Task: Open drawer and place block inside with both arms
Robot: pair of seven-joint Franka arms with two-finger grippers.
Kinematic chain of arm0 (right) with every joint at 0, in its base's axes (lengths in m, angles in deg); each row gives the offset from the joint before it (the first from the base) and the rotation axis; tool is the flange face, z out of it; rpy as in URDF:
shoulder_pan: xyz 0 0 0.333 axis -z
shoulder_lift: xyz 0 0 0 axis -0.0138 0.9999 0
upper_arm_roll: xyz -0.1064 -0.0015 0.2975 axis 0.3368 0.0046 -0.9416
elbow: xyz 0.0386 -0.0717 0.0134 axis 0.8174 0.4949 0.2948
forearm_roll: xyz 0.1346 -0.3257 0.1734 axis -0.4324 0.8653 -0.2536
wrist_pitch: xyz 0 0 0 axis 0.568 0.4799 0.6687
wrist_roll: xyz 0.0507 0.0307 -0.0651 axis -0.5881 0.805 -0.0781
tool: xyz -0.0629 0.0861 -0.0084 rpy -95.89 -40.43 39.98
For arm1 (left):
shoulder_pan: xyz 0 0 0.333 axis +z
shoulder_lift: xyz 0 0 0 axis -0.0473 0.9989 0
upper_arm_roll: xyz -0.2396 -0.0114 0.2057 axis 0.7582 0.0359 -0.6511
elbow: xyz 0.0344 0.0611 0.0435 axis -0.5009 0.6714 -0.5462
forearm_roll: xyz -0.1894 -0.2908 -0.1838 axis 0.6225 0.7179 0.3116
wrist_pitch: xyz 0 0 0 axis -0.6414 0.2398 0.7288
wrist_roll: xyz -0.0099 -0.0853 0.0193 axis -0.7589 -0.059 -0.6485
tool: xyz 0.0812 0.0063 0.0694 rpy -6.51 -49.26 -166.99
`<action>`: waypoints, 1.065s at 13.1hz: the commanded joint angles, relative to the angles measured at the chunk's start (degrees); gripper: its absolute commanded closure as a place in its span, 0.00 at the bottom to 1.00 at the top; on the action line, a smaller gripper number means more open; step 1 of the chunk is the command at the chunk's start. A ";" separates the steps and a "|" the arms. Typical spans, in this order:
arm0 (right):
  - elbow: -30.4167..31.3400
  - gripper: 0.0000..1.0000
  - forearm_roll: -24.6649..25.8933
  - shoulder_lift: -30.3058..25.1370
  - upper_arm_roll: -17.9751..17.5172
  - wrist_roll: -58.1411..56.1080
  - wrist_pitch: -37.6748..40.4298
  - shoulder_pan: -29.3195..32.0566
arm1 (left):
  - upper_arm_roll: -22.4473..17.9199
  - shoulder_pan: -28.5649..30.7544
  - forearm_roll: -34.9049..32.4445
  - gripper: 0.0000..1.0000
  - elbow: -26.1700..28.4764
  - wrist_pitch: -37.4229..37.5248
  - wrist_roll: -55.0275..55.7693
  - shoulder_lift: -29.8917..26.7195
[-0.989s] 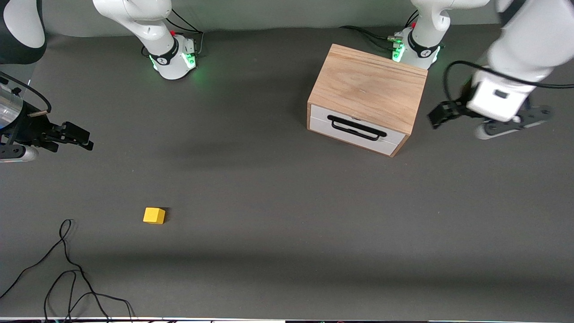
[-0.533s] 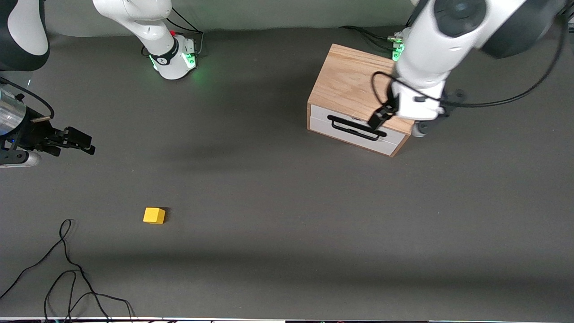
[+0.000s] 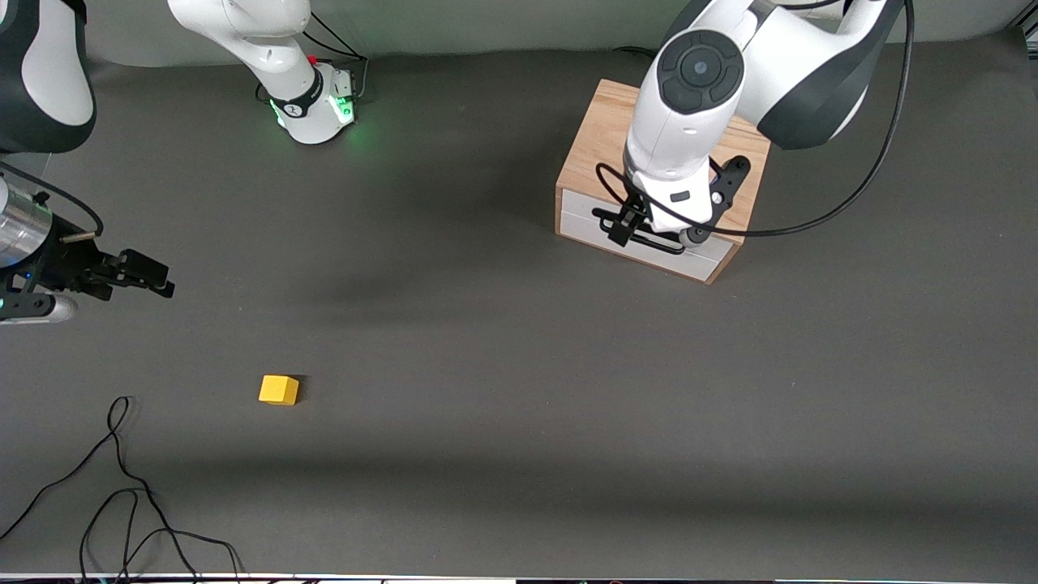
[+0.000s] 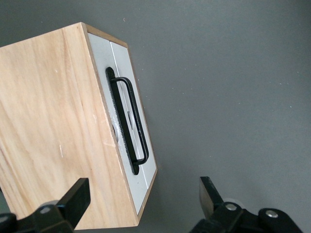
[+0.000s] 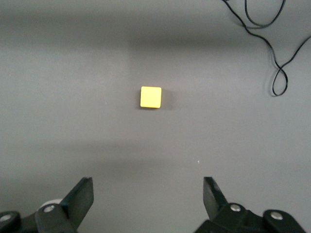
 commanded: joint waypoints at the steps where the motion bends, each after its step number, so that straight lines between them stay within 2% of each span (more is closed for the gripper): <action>1: -6.39 0.00 0.82 5.79 0.31 -0.64 0.37 -0.25 | -0.50 0.08 -0.90 0.00 0.30 -1.89 4.22 1.76; 4: -9.91 0.00 0.82 10.28 0.23 -0.55 0.29 -0.25 | -0.76 0.43 -2.83 0.00 2.06 -4.35 7.13 3.52; 7: -10.36 0.00 0.82 13.88 0.23 -0.46 -0.24 -0.33 | -1.55 0.96 -4.84 0.00 2.68 -6.73 13.02 6.41; 8: -10.27 0.00 0.73 15.29 0.14 -0.46 -2.85 -0.25 | -1.55 0.96 -5.55 0.00 2.94 -7.17 13.20 7.38; 11: -10.18 0.00 0.64 20.30 -0.04 -0.55 -10.50 -0.77 | -1.64 1.05 -6.26 0.00 8.99 -11.91 13.20 7.13; 14: -10.27 0.00 0.82 25.83 -0.12 -0.64 -17.53 -1.74 | -1.55 0.96 -6.17 0.00 12.60 -14.20 13.38 7.13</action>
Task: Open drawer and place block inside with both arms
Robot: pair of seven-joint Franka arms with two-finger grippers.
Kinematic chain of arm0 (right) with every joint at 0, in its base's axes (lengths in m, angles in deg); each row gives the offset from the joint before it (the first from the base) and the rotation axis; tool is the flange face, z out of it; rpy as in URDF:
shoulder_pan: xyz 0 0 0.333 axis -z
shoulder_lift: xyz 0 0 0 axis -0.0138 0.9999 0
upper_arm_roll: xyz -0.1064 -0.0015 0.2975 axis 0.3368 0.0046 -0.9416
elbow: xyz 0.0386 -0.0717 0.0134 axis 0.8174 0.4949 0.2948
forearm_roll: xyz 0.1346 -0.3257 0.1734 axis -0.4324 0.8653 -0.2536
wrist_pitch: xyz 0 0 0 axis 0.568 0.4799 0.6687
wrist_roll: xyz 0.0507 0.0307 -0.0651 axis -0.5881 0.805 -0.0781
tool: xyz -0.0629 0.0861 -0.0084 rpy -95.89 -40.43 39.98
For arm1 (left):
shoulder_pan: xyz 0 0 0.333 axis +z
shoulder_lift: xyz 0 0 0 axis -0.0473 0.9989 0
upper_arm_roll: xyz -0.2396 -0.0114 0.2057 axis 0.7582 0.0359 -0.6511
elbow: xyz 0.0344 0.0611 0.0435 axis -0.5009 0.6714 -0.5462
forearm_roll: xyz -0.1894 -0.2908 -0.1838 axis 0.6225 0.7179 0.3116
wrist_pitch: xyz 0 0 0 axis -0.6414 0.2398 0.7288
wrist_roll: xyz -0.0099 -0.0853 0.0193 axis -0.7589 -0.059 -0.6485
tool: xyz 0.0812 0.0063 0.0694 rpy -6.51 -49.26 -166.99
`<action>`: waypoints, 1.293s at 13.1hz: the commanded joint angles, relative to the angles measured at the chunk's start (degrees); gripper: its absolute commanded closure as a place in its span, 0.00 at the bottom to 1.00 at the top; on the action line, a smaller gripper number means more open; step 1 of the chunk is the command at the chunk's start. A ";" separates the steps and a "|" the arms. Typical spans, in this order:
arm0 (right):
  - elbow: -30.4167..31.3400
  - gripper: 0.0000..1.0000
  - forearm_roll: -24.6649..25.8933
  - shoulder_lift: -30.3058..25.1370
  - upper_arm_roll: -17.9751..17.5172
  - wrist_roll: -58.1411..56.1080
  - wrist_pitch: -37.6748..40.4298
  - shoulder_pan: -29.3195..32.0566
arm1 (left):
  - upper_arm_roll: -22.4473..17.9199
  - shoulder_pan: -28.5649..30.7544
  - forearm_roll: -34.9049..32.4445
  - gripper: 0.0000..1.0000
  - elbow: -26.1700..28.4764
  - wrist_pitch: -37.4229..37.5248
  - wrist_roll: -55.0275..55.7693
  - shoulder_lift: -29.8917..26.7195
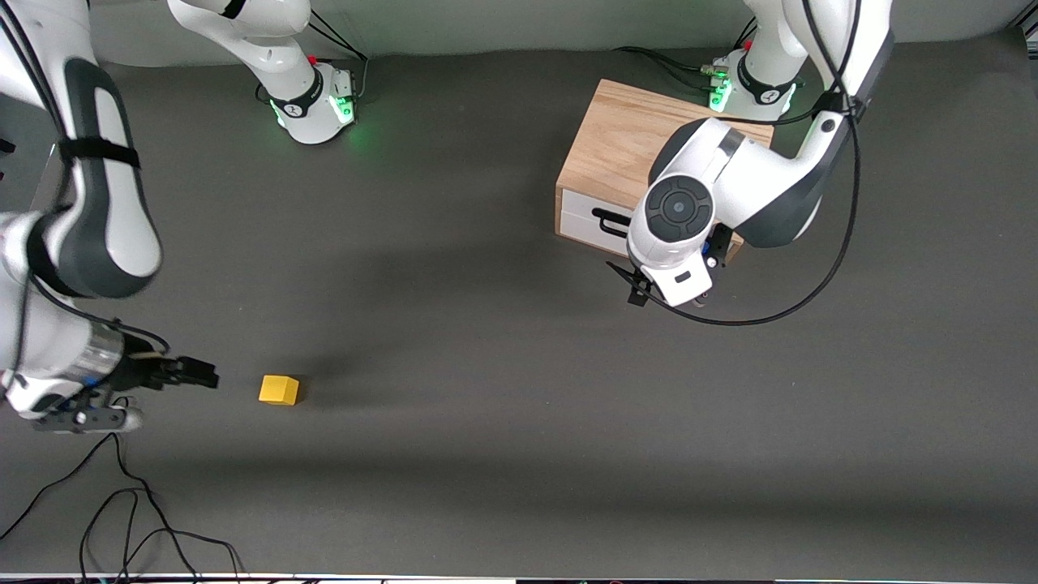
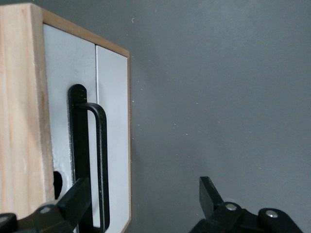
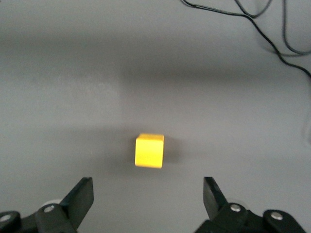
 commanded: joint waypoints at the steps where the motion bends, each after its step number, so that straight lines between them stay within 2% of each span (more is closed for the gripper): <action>1: -2.10 0.00 0.90 5.64 0.04 -0.55 -5.44 -0.89 | 0.10 -0.18 -0.86 0.00 4.79 -3.01 2.36 -1.56; 4: -1.84 0.00 2.21 8.90 0.13 -0.55 -7.48 -2.13 | 0.19 -0.79 -0.77 0.00 7.53 -5.56 3.24 -1.48; 8: -1.14 0.00 2.31 11.36 0.48 -0.37 -7.84 -3.09 | 0.19 -1.06 -0.51 0.00 7.88 -7.23 3.68 -0.16; 11: 2.90 0.00 2.31 11.63 0.57 -0.46 -12.22 -2.65 | 0.19 -1.14 -0.51 0.00 7.88 -7.24 3.86 0.81; 17: 6.77 0.00 2.31 11.90 0.66 -0.37 -12.67 -2.83 | 0.19 -1.41 -0.51 0.00 7.01 -8.73 3.86 2.13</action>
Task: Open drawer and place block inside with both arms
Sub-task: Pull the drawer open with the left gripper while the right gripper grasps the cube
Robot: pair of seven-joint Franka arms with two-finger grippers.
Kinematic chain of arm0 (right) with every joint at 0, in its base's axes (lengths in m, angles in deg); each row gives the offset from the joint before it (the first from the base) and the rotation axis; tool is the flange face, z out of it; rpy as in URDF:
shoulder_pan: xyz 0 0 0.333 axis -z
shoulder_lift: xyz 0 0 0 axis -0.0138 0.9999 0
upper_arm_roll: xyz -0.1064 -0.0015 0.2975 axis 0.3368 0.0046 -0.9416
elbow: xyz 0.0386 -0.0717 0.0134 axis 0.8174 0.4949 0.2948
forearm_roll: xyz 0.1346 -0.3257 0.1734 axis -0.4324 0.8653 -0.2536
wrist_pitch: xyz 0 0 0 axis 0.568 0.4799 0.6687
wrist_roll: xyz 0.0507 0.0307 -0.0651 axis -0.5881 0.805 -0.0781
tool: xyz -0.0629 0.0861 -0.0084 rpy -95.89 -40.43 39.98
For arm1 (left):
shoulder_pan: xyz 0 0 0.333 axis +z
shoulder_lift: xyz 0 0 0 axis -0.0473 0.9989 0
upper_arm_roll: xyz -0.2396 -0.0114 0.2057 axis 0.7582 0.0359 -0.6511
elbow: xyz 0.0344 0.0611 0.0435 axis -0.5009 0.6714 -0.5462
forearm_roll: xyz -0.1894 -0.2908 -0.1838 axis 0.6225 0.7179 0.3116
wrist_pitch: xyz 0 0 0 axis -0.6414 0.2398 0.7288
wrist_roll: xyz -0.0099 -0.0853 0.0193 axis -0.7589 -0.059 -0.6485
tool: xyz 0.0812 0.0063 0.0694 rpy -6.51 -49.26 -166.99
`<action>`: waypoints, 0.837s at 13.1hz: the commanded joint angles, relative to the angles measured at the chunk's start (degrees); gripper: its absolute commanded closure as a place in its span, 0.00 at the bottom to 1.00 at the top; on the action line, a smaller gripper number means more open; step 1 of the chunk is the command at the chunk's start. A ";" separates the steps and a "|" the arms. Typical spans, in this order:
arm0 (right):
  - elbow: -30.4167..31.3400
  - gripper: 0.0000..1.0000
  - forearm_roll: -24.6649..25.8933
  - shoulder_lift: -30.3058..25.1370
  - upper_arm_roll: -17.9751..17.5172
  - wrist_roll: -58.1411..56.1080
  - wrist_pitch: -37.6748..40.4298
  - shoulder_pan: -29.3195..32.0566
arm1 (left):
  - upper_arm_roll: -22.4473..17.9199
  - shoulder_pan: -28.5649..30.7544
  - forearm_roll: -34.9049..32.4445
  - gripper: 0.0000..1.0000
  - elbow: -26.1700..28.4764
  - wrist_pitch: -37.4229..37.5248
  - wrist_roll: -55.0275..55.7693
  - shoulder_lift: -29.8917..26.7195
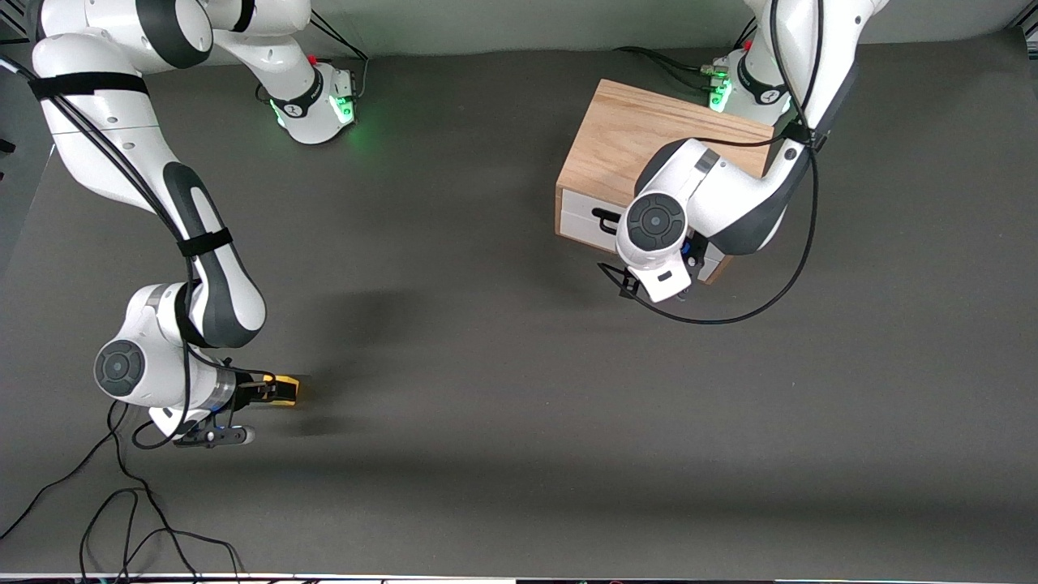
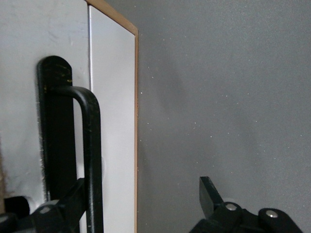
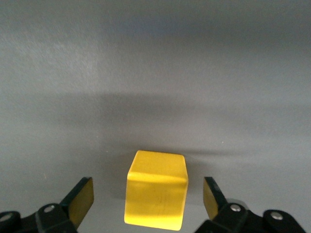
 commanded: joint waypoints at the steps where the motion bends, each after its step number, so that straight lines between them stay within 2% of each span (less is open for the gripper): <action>1: 1.98 0.00 0.75 -0.52 0.35 -0.37 -1.40 -0.32 | -0.14 -0.61 -0.51 0.00 -0.90 -1.18 1.47 0.33; 8: 3.22 0.02 0.75 0.19 0.61 -0.37 -3.86 -0.32 | -0.23 -0.53 -1.30 0.00 -7.66 -0.57 1.38 4.81; 11: 3.31 0.15 0.75 0.45 0.61 -0.29 -3.86 -0.32 | -0.23 -0.53 -1.65 0.00 -9.69 -0.57 1.38 6.84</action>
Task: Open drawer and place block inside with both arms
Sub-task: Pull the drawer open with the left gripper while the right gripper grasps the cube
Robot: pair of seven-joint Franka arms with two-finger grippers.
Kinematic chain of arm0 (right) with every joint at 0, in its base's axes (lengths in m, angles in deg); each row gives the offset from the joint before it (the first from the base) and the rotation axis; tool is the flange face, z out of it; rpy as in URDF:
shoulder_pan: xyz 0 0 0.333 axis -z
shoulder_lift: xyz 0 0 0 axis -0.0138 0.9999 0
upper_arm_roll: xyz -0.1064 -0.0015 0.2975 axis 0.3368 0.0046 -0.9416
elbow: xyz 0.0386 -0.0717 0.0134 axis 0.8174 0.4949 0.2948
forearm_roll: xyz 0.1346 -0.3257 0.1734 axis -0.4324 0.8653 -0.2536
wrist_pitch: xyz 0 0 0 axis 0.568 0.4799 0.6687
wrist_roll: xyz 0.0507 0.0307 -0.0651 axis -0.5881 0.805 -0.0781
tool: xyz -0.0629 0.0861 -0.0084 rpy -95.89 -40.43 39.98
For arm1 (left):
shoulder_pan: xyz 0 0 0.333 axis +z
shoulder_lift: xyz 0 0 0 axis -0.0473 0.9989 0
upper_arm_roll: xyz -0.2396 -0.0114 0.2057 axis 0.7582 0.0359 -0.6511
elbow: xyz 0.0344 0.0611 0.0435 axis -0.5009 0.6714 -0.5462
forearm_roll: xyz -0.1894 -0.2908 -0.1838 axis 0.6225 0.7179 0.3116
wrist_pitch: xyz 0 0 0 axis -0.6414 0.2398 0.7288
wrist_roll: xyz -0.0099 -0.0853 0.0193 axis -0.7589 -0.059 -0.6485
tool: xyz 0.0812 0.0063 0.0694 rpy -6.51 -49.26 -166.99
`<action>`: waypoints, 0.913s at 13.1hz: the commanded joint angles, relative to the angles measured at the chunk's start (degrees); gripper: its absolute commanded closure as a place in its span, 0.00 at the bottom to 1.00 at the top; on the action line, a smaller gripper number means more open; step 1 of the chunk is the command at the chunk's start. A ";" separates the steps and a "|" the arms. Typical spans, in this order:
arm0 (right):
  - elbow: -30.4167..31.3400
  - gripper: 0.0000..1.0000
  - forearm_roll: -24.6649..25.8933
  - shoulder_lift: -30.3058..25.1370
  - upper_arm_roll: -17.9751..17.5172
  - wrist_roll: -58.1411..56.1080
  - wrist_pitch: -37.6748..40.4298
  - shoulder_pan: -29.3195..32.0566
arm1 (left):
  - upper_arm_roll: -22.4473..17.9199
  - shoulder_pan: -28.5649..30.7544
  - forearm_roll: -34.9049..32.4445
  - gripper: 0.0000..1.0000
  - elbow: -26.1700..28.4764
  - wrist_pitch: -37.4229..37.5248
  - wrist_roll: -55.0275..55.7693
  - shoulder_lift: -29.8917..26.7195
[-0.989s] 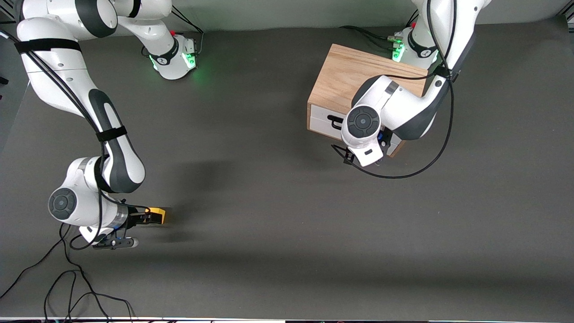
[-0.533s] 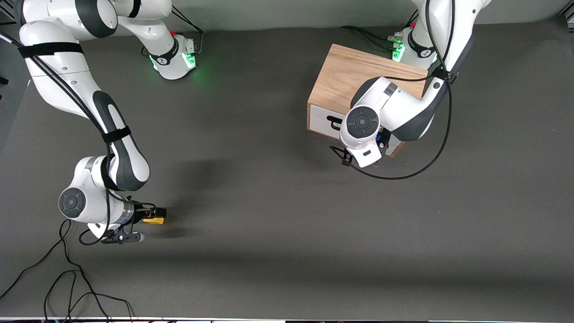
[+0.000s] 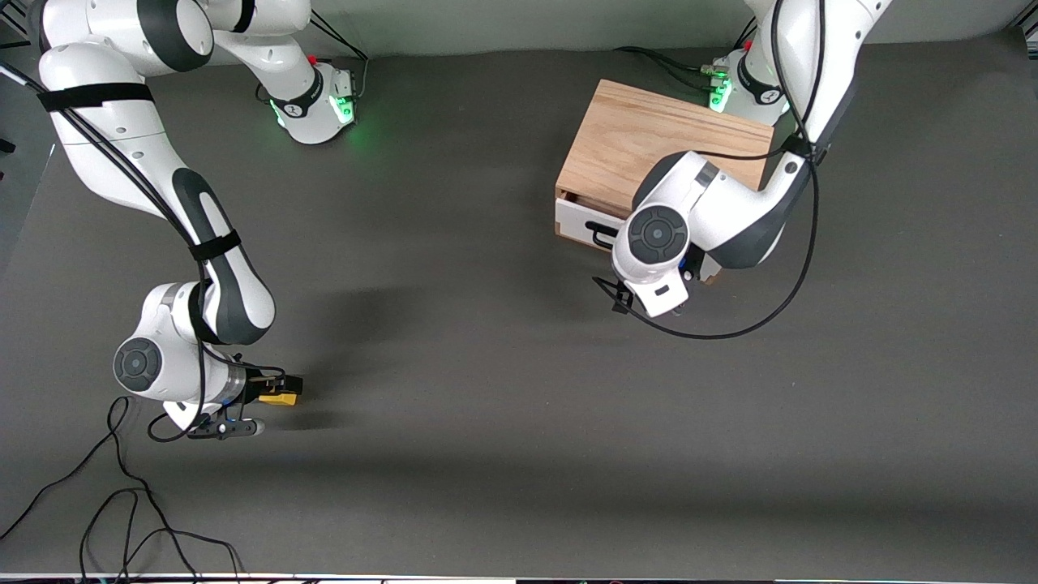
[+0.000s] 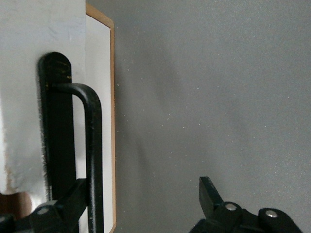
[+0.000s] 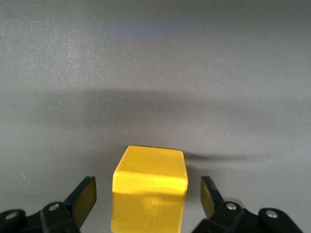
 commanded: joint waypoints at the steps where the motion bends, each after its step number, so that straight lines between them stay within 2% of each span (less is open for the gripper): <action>1: 0.64 0.20 0.74 -0.02 0.36 -0.37 -1.21 -0.35 | -0.10 -0.54 -2.28 0.00 -4.46 -0.75 1.37 3.21; 4: 0.46 0.28 1.01 0.25 0.36 -0.37 -2.27 -0.43 | -0.10 -0.63 -3.52 0.00 -10.25 -0.58 1.29 6.62; 7: -0.06 0.59 1.18 0.25 0.45 -0.46 -2.18 -0.43 | -0.10 -1.16 -5.36 0.00 -13.60 -1.10 1.29 9.44; 8: -0.15 0.65 1.79 -0.01 0.45 -0.37 -2.18 -0.52 | -0.10 -1.77 -5.37 0.00 -14.57 -1.19 1.29 10.23; 12: -4.09 0.80 2.59 -0.19 0.45 -0.02 -0.35 -0.43 | -0.10 -2.65 -8.00 0.00 -17.56 -1.98 1.29 12.43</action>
